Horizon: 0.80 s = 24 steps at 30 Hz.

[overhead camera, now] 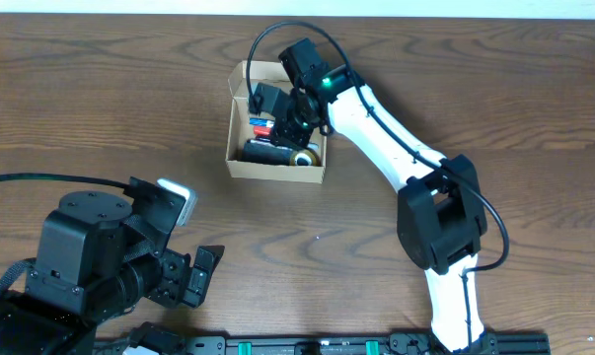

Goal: Pack container
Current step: 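Lower the Sharpie into the box and open the right gripper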

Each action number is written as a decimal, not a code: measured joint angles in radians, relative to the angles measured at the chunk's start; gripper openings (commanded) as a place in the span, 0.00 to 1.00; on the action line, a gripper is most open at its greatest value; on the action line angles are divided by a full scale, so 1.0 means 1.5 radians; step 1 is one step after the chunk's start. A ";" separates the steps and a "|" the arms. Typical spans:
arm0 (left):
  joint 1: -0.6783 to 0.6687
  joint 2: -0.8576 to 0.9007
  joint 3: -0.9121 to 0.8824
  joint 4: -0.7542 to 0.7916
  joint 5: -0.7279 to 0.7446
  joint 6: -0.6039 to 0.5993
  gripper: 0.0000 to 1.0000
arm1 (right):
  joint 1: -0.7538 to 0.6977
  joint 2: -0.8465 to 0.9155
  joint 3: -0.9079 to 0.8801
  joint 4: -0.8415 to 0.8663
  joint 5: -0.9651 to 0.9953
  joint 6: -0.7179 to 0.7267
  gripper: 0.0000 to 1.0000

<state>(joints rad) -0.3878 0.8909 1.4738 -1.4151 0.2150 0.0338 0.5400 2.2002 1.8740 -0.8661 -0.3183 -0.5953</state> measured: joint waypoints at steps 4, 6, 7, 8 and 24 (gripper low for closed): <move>0.000 0.000 0.000 0.000 0.000 0.000 0.96 | -0.001 -0.032 0.009 0.001 0.001 0.078 0.08; 0.000 0.000 0.000 0.000 0.000 0.000 0.95 | -0.004 -0.070 0.012 0.000 0.009 0.123 0.01; 0.000 0.000 0.000 0.000 0.000 0.000 0.95 | -0.004 -0.076 0.013 -0.001 0.009 0.134 0.01; 0.000 0.000 0.000 0.000 0.000 0.000 0.95 | -0.006 -0.089 0.017 -0.001 0.015 0.151 0.01; 0.000 0.000 0.000 0.006 0.026 -0.038 0.95 | -0.133 -0.126 0.013 -0.035 0.063 0.416 0.01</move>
<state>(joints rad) -0.3878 0.8909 1.4738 -1.4067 0.2539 -0.0238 0.3408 2.0109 1.8931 -0.9184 -0.2234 0.0284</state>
